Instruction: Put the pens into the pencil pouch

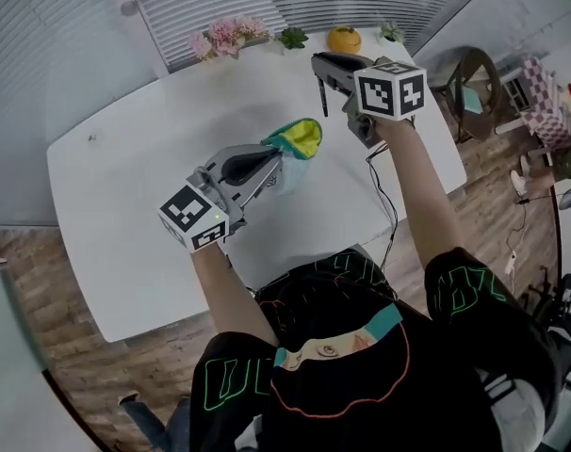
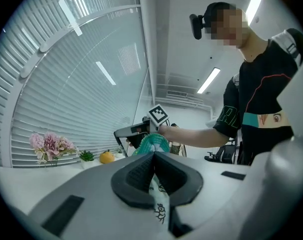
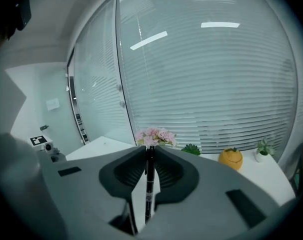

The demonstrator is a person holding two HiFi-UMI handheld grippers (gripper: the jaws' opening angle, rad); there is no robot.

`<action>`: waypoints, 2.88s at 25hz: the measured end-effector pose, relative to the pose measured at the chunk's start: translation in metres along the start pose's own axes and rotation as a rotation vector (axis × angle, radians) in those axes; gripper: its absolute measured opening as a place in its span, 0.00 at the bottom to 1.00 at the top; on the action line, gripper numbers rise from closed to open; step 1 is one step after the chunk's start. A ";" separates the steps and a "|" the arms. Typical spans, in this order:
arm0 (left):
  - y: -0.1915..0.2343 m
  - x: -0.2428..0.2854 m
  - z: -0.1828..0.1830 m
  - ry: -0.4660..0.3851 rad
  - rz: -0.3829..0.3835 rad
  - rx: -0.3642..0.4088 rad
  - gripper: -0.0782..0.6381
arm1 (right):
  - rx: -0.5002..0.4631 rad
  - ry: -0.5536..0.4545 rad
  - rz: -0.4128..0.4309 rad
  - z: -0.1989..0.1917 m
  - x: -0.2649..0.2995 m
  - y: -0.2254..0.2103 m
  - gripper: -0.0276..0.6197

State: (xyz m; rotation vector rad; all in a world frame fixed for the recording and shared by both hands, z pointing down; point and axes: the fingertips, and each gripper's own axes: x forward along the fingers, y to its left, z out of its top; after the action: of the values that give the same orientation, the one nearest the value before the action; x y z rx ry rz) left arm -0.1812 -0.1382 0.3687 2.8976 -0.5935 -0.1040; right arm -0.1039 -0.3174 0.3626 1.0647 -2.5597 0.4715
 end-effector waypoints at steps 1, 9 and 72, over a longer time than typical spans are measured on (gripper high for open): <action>-0.001 0.000 -0.001 0.002 -0.002 0.000 0.11 | 0.004 -0.031 -0.001 0.006 -0.008 0.004 0.14; -0.014 0.005 -0.006 0.002 -0.012 -0.011 0.11 | 0.029 -0.218 0.003 0.041 -0.070 0.042 0.14; -0.025 0.220 0.001 -0.037 0.200 0.052 0.11 | 0.312 -0.131 0.247 -0.027 -0.197 -0.096 0.11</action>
State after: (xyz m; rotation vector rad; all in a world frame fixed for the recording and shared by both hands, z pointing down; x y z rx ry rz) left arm 0.0302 -0.2026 0.3556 2.8709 -0.9012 -0.1157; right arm 0.1020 -0.2485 0.3209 0.9017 -2.8134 0.9182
